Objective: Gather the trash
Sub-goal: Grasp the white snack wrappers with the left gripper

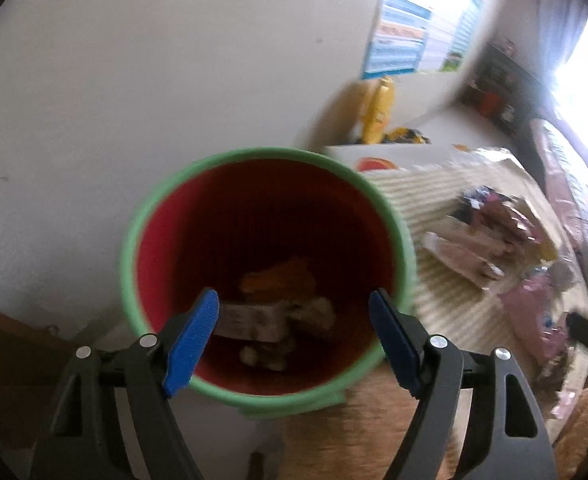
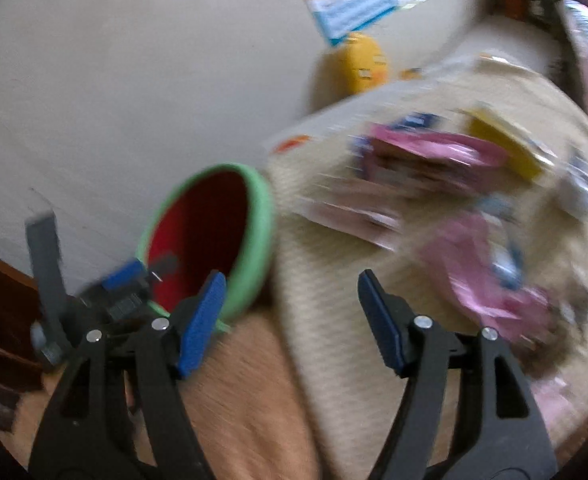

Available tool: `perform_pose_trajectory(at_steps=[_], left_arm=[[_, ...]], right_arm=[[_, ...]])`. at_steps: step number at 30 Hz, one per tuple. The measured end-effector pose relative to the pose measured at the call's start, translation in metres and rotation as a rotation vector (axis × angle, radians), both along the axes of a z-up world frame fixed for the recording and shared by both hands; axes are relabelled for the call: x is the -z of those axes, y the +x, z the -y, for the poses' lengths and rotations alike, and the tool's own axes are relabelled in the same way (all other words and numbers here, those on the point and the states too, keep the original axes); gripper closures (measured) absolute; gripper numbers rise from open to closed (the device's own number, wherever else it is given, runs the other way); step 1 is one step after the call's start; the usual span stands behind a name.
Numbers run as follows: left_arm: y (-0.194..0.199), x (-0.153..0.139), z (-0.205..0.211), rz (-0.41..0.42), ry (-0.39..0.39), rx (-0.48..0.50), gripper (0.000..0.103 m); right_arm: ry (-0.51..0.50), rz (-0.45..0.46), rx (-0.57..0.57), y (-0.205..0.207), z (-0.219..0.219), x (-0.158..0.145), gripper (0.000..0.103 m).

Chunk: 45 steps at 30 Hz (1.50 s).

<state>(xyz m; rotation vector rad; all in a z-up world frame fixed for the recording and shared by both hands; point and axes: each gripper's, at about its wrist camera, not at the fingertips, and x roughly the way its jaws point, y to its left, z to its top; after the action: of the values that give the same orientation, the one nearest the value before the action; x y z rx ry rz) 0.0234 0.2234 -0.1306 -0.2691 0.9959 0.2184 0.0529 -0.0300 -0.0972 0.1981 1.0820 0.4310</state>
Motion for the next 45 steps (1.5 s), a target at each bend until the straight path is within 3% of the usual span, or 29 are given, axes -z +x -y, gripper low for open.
perform_pose_trajectory(at_steps=[5, 7, 14, 19, 21, 23, 27, 29, 31, 34, 39, 41, 45], left_arm=[[0.033, 0.003, 0.045, -0.014, -0.175, 0.050, 0.029], [0.047, 0.006, 0.064, -0.023, -0.193, 0.051, 0.028], [0.099, 0.041, 0.096, -0.089, -0.335, -0.168, 0.024], [0.121, 0.062, 0.108, -0.148, -0.286, -0.274, 0.023], [0.127, 0.070, 0.113, -0.178, -0.268, -0.291, 0.019], [0.131, 0.078, 0.119, -0.206, -0.258, -0.288, 0.016], [0.133, 0.080, 0.131, -0.206, -0.168, -0.230, 0.016], [0.133, 0.078, 0.136, -0.189, -0.150, -0.195, 0.028], [0.134, 0.076, 0.143, -0.190, -0.100, -0.140, 0.059], [0.134, 0.072, 0.144, -0.174, -0.102, -0.069, 0.068], [0.124, 0.068, 0.137, -0.181, -0.145, -0.030, 0.079], [0.115, 0.062, 0.140, -0.175, -0.132, 0.015, 0.085], [0.091, 0.048, 0.151, -0.146, -0.065, 0.131, 0.085]], right_arm=[[-0.002, -0.027, 0.140, -0.021, 0.059, 0.012, 0.036], [0.009, -0.024, 0.177, -0.023, 0.075, 0.014, 0.036], [0.081, -0.006, 0.193, -0.034, 0.099, 0.017, 0.036], [0.128, -0.021, 0.195, -0.038, 0.113, 0.026, 0.036], [0.144, -0.028, 0.206, -0.039, 0.118, 0.028, 0.036], [0.159, -0.031, 0.221, -0.039, 0.125, 0.030, 0.036], [0.178, -0.052, 0.249, -0.036, 0.135, 0.037, 0.036], [0.179, -0.052, 0.254, -0.037, 0.136, 0.039, 0.036], [0.177, -0.051, 0.254, -0.037, 0.136, 0.040, 0.036], [0.177, -0.059, 0.253, -0.035, 0.135, 0.042, 0.036], [0.171, -0.054, 0.256, -0.036, 0.136, 0.041, 0.036], [0.170, -0.052, 0.264, -0.035, 0.138, 0.041, 0.036], [0.167, -0.044, 0.299, -0.036, 0.149, 0.038, 0.036]])
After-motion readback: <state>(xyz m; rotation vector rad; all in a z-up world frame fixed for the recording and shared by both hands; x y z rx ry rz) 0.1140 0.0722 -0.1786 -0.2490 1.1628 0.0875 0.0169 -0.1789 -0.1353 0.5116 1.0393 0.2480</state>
